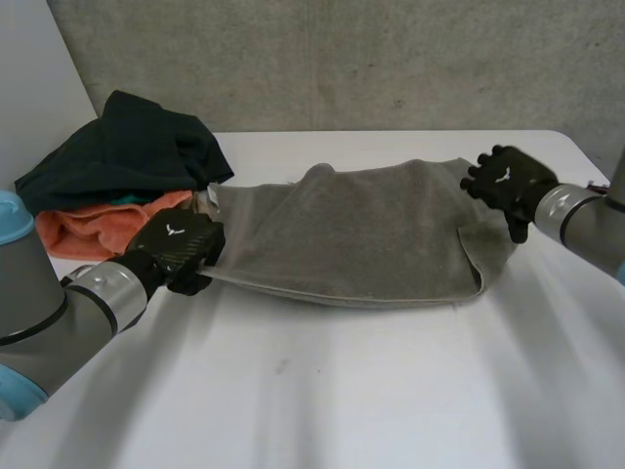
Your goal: Fold the laundry.
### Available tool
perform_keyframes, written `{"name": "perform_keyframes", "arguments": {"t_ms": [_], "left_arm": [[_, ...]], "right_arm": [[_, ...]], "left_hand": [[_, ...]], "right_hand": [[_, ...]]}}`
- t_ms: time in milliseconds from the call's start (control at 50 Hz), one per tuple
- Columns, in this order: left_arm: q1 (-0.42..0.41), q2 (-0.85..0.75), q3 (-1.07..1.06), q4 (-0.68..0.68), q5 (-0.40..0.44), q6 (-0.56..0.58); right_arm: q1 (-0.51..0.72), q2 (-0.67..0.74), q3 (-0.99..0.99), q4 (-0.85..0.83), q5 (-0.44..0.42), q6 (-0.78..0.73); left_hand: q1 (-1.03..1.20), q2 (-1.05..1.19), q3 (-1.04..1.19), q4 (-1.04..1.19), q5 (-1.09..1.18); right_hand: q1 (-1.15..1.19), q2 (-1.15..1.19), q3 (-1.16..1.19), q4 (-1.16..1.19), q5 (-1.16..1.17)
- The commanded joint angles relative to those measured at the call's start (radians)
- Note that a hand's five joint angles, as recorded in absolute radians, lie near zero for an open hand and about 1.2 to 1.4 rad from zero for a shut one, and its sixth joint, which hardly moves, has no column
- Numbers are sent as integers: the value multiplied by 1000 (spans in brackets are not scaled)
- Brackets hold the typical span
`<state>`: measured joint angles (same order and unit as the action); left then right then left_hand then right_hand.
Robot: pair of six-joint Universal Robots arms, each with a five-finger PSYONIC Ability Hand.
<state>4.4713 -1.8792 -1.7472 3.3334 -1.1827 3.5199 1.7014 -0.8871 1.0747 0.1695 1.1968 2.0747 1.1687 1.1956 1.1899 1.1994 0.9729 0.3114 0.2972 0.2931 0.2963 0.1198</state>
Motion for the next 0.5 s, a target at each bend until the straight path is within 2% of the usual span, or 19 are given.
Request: {"name": "perform_keyframes", "arguments": {"t_ms": [20,200,320,360,380,460,500], "left_arm": [[2,3,0,3,1,-6],[5,5,0,3,0,-15],[13,22,0,1,0,-33],[14,26,1,3,-2,-39],[16,29,1,1,-2,-42],[22,46,2,-5,-3,-49],[26,55,0,-8,-5,-49]], "right_arm": [[4,149,-96,4,-25,-143],[12,304,-232,-19,-17,-101],[14,362,-272,-30,1,-88],[14,373,-280,-28,4,-88],[11,373,-292,-28,7,-88],[0,312,-289,-24,21,-52],[-28,216,-242,-31,30,43]], "left_hand": [[228,201,206,197,249],[228,201,206,197,249],[228,201,206,197,249],[228,201,206,197,249],[228,201,206,197,249],[228,201,206,197,249],[228,201,206,197,249]], "right_hand": [[116,130,134,131,133],[212,227,231,227,229],[406,420,424,421,423],[540,555,559,556,558],[1079,1094,1098,1094,1097],[1085,1099,1103,1100,1102],[1085,1099,1103,1100,1102]]}}
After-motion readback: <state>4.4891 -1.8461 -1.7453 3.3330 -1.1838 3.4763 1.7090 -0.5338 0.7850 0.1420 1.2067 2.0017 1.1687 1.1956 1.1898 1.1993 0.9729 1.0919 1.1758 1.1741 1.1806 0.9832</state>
